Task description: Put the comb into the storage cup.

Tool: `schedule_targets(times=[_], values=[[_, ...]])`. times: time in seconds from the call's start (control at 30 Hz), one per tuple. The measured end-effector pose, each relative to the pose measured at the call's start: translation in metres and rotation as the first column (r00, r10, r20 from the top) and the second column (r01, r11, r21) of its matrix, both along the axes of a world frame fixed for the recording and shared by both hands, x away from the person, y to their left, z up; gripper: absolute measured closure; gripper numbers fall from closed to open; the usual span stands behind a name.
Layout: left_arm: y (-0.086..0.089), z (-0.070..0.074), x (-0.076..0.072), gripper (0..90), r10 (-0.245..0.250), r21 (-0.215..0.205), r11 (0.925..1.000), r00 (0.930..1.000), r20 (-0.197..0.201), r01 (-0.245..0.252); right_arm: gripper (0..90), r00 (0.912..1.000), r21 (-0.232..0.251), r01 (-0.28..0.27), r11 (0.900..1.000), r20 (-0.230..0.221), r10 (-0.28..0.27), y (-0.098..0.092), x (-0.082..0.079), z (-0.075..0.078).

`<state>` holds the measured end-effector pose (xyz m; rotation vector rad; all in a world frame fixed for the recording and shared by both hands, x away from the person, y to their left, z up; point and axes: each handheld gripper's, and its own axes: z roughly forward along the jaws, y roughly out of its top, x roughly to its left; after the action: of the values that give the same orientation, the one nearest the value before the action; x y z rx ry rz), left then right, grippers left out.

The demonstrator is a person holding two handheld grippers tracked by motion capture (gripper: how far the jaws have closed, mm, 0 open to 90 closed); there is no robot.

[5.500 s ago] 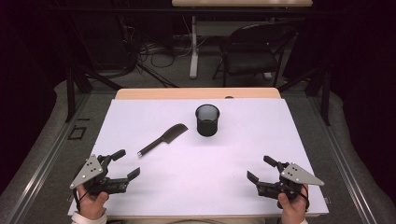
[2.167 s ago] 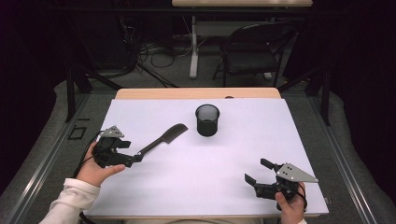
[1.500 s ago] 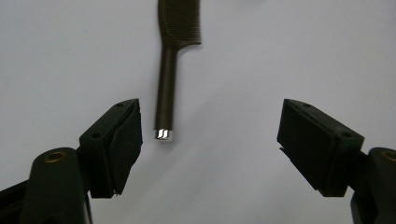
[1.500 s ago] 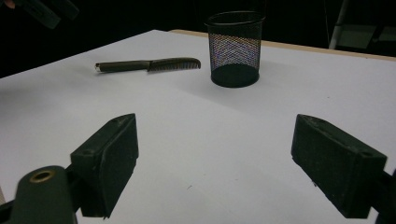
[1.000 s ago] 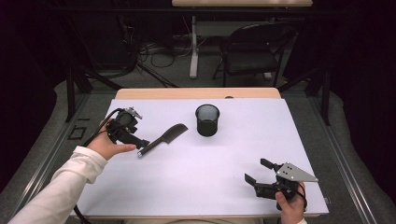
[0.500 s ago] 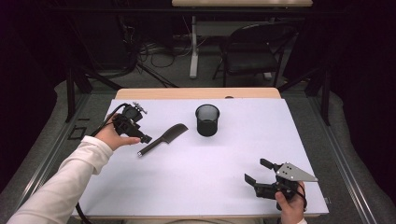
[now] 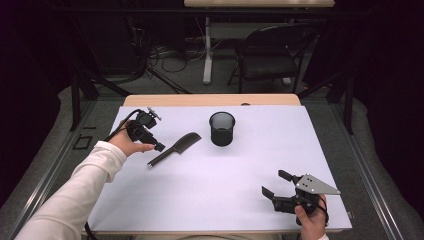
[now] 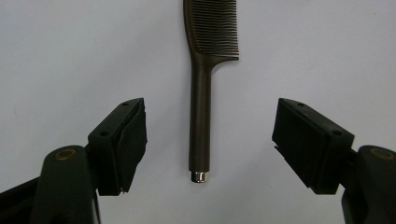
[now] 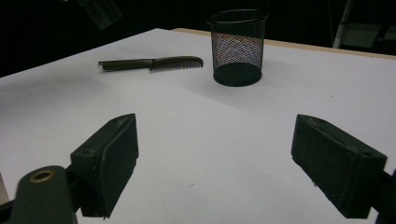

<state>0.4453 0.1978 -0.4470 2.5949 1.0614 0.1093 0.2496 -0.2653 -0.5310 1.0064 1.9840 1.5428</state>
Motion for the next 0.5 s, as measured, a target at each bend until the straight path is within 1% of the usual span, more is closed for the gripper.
schedule_targets(times=[0.2, 0.33, 0.37, 0.5], values=[[-0.002, -0.005, 0.005, 26.3, 0.004, 0.002, 1.0, 0.9999, -0.012, -0.004, 14.7, 1.0, -0.004, -0.003, 1.0, -0.001, 0.003, 0.0, 0.0, 0.0], [-0.004, -0.009, 0.008, 26.6, 0.0, 0.012, 0.9999, 0.9997, -0.024, 0.001, 14.7, 1.0, 0.0, -0.003, 1.0, -0.001, 0.003, 0.0, 0.001, -0.001], [-0.005, -0.01, 0.008, 27.1, 0.001, 0.015, 0.9999, 0.9997, -0.023, -0.001, 14.7, 1.0, -0.006, -0.003, 1.0, -0.003, 0.003, 0.0, 0.001, 0.0], [-0.008, -0.015, 0.01, 28.8, -0.003, 0.019, 0.9998, 0.9997, -0.026, 0.003, 14.7, 1.0, -0.003, -0.005, 1.0, 0.001, 0.005, 0.0, 0.001, -0.001]])
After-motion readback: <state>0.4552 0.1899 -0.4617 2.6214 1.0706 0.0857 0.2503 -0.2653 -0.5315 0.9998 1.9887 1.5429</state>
